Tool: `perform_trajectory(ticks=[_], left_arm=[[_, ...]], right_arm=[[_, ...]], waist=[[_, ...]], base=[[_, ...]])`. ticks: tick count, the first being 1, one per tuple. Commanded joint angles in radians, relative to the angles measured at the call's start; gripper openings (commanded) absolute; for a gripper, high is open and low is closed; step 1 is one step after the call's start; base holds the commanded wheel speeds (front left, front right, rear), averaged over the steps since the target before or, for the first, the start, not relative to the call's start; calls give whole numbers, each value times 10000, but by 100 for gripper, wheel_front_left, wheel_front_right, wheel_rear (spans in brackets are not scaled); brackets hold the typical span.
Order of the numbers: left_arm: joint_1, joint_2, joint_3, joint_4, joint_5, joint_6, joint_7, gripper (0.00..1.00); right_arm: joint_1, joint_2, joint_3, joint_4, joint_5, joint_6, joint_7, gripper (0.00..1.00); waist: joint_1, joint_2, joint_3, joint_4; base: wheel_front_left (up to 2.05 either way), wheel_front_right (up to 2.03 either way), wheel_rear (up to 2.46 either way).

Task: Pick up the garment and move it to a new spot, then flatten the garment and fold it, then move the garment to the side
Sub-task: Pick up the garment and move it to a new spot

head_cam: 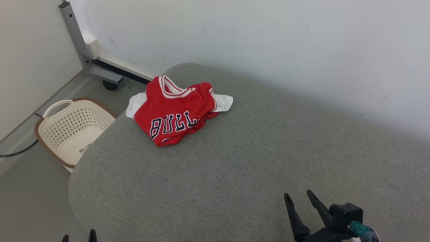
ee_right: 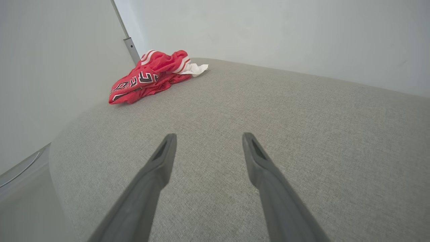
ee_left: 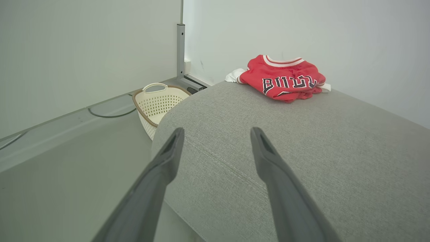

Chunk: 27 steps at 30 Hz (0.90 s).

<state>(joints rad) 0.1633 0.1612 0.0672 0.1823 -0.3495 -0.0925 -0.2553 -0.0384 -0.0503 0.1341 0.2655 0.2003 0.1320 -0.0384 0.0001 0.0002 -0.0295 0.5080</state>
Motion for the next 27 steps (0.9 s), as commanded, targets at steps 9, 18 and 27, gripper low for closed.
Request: perform_trajectory(ticks=[9, 18, 27], left_arm=[[-2314, -62, -968, 1365, -282, -216, 1319, 100], [-6106, 46, -1670, 3999, -647, -344, 2751, 100], [-9179, 745, -1546, 6256, -1266, -368, 3435, 100]], right_arm=[[532, -62, -533, -634, -474, -21, 302, 100], [79, -569, -51, -1955, -724, -21, 1073, 100], [-53, -1487, 339, -3804, -795, -20, 2120, 100]], waist=[[-1, -2, 527, 6], [-1, -2, 1970, -1141], [-1, -2, 3724, -2844]], base=[[0, 0, 0], [0, 0, 0], [0, 0, 0]])
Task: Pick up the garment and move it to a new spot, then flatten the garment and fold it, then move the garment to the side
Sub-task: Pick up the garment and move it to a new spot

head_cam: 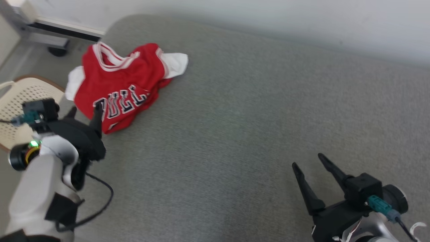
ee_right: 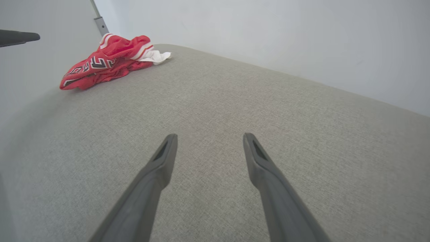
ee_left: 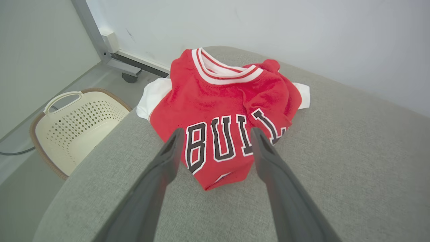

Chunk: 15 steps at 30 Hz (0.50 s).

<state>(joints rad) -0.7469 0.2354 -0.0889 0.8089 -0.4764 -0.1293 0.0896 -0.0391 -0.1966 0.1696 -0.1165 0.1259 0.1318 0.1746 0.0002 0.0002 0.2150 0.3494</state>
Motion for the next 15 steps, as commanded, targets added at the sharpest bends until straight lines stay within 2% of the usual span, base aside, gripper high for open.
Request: perform_trajectory(ticks=[1, 11, 15], left_arm=[[-333, 101, 42, 177, -29, -1, 60, 100], [-2047, 853, 49, 1924, 165, 258, 97, 100], [-2252, 922, 101, 2488, 200, 752, 97, 100]], right_arm=[[-8, -89, -52, -212, -43, -18, 93, 100], [471, -321, -460, -1669, -55, -18, 596, 100], [626, -298, -469, -1898, -53, -18, 640, 100]], waist=[[-2, -2, 1434, -1397], [-2, -2, 2326, -2192], [-2, -2, 2416, -2351]], base=[[0, 0, 0], [0, 0, 0], [0, 0, 0]])
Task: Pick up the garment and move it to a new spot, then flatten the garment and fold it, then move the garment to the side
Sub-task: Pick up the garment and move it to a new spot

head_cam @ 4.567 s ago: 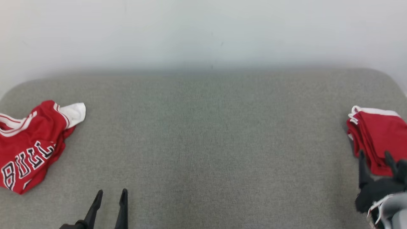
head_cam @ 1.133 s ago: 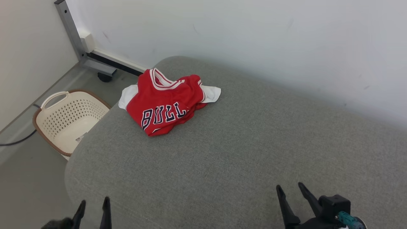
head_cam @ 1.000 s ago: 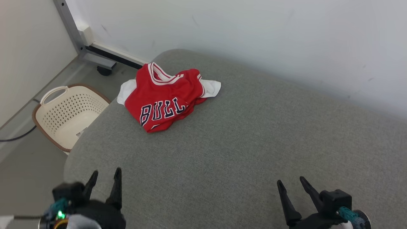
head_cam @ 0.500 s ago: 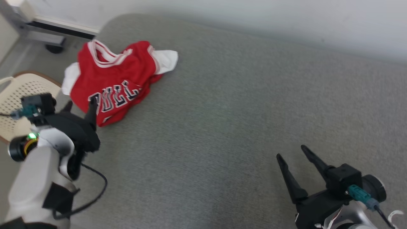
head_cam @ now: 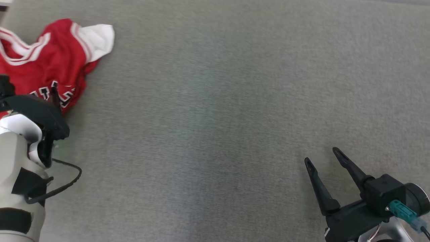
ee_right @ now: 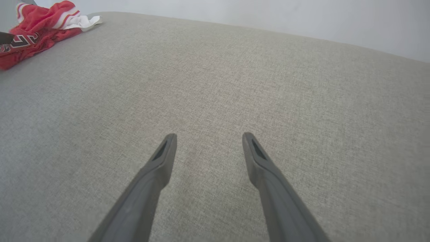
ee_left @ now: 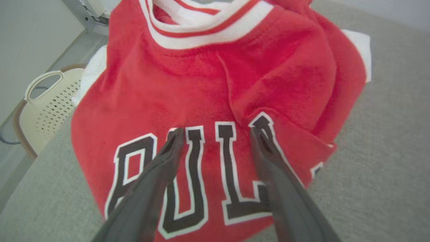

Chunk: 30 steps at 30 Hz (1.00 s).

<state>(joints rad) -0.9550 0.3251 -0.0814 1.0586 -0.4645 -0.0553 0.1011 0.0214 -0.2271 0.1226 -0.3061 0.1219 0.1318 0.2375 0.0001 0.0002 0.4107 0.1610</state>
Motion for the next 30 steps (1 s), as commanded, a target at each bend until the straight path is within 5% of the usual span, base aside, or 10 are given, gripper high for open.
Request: perform_trajectory(ticks=[1, 4, 5, 6, 8, 21, 30], left_arm=[[-167, -33, 38, 97, 59, 115, -32, 100], [-72, -126, 175, 373, -122, 376, -117, 100], [-60, -145, 218, 451, -198, 431, -126, 82], [-22, -150, 220, 555, -208, 422, -130, 41], [36, -134, 164, 700, -194, 385, -87, 0], [-426, 690, -94, 533, 55, 100, -523, 0], [-937, 1355, -710, -940, 136, -601, -179, 0]], right_arm=[[69, 17, -13, -49, -10, -18, 13, 100], [156, 28, -8, -111, 3, -18, 20, 100], [148, 30, 11, -97, 16, -18, 23, 100], [112, 47, 47, -74, 28, -18, 16, 100], [14, 74, 94, -18, 56, -18, -12, 100], [-597, 477, 607, 1090, 405, -18, -615, 100], [-715, 1091, 426, 2535, 622, -18, -1635, 100]], waist=[[-1, -2, 470, -480], [-1, -2, 486, -518], [-1, -2, 480, -537], [-1, -2, 465, -559], [-1, -2, 418, -590], [-1, -2, -1072, -803], [-1, -2, -2953, -1150]], base=[[0, 0, 0], [0, 0, 0], [0, 0, 0], [0, 0, 0], [0, 0, 0], [0, 0, 0], [0, 0, 0]])
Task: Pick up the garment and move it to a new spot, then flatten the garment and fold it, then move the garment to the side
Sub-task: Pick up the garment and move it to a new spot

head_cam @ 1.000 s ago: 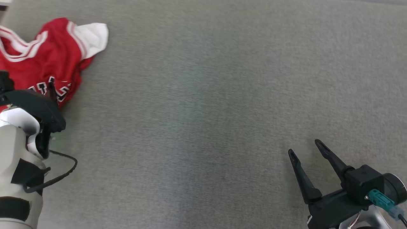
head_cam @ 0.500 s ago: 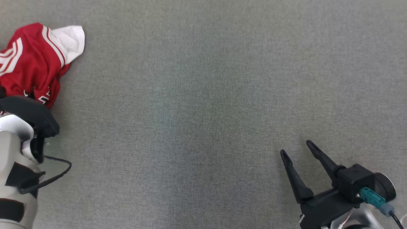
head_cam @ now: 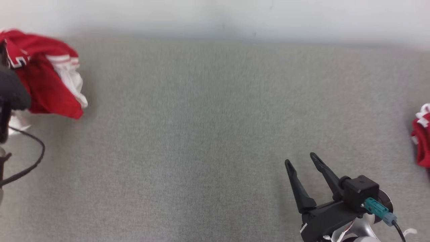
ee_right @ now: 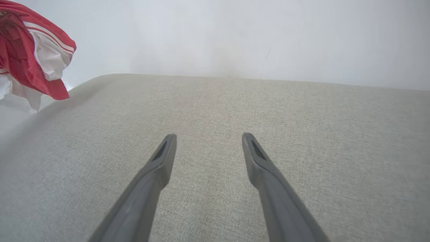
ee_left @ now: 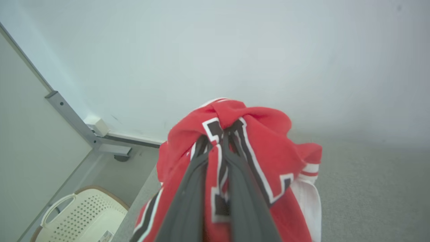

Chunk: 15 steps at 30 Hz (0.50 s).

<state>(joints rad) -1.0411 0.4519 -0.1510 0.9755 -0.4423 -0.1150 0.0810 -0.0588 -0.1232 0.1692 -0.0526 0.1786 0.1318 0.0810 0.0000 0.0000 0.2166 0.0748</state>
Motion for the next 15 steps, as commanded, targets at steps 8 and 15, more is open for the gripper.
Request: perform_trajectory(ticks=[8, 15], left_arm=[[401, 48, -647, -2432, -637, -148, 630, 0], [1770, -565, -989, -5260, -1322, -118, 507, 0]], right_arm=[[376, 357, -625, 531, -39, -18, -557, 100], [664, 446, -1139, 367, -270, -18, -405, 100]], waist=[[0, 0, -2142, -1078], [0, 0, -2336, -2140]], base=[[0, 0, 0], [0, 0, 0]])
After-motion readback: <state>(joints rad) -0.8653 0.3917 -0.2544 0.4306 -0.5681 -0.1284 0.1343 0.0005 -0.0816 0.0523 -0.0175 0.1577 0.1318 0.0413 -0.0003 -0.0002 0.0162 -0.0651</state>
